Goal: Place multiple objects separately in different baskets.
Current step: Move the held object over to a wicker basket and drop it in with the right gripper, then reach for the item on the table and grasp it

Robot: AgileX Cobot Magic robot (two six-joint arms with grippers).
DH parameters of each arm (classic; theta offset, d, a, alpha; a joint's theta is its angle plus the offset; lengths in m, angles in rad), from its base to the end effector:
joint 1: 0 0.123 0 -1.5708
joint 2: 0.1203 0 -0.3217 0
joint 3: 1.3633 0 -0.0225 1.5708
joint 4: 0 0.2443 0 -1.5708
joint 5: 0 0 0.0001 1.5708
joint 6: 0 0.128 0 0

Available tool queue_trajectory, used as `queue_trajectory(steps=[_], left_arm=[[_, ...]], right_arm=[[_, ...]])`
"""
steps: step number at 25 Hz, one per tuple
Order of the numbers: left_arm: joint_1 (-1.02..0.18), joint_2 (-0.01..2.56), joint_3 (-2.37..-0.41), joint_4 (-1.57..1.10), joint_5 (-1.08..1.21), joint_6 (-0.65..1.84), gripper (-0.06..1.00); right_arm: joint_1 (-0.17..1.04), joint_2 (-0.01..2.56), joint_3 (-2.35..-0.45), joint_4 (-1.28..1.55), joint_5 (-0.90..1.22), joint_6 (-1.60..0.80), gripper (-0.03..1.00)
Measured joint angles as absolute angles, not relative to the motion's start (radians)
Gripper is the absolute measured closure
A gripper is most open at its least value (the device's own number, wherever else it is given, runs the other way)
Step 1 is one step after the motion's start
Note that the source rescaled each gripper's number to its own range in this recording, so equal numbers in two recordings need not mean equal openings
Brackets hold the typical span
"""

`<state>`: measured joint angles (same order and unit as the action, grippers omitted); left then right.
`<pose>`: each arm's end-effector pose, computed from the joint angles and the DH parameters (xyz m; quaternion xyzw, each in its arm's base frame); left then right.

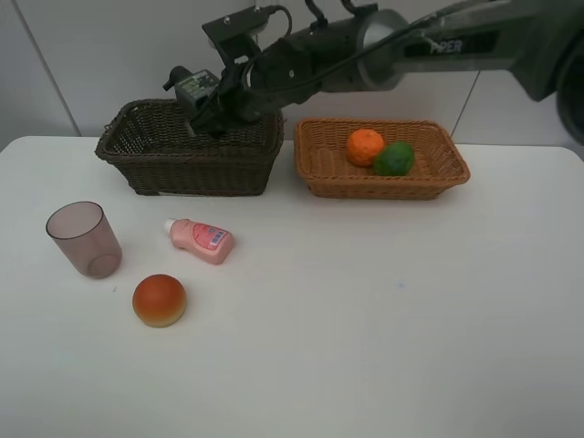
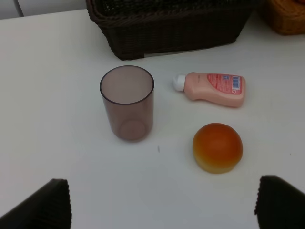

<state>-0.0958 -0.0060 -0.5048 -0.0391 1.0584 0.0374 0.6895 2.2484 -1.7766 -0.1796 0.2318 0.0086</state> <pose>-0.0161 -0.0028 0.2589 0.0574 0.8477 -0.0349 0.5262 0.4430 0.3584 0.2032 -0.3596 0.8112 0.1016 0.4498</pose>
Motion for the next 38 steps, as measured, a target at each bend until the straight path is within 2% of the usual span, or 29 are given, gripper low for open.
queue_trajectory(steps=[9,19,23,25,33,38], left_arm=[[-0.096,-0.006,-0.505,-0.039,1.058,0.037,-0.05],[-0.096,-0.006,-0.505,-0.039,1.058,0.037,-0.05],[-0.096,-0.006,-0.505,-0.039,1.058,0.037,-0.05],[-0.096,-0.006,-0.505,-0.039,1.058,0.037,-0.05],[-0.096,-0.006,-0.505,-0.039,1.058,0.037,-0.05],[-0.096,-0.006,-0.505,-0.039,1.058,0.037,-0.05]], right_arm=[[0.659,2.322,-1.777,-0.162,0.12,0.009,0.97],[0.659,2.332,-1.777,-0.161,0.111,0.009,0.96],[0.659,2.329,-1.778,-0.161,0.092,0.009,0.71],[0.659,2.321,-1.781,-0.161,0.092,0.009,0.65],[0.659,2.239,-1.787,-0.146,0.179,0.009,0.61],[0.655,2.159,-1.784,-0.093,0.439,0.031,0.61]])
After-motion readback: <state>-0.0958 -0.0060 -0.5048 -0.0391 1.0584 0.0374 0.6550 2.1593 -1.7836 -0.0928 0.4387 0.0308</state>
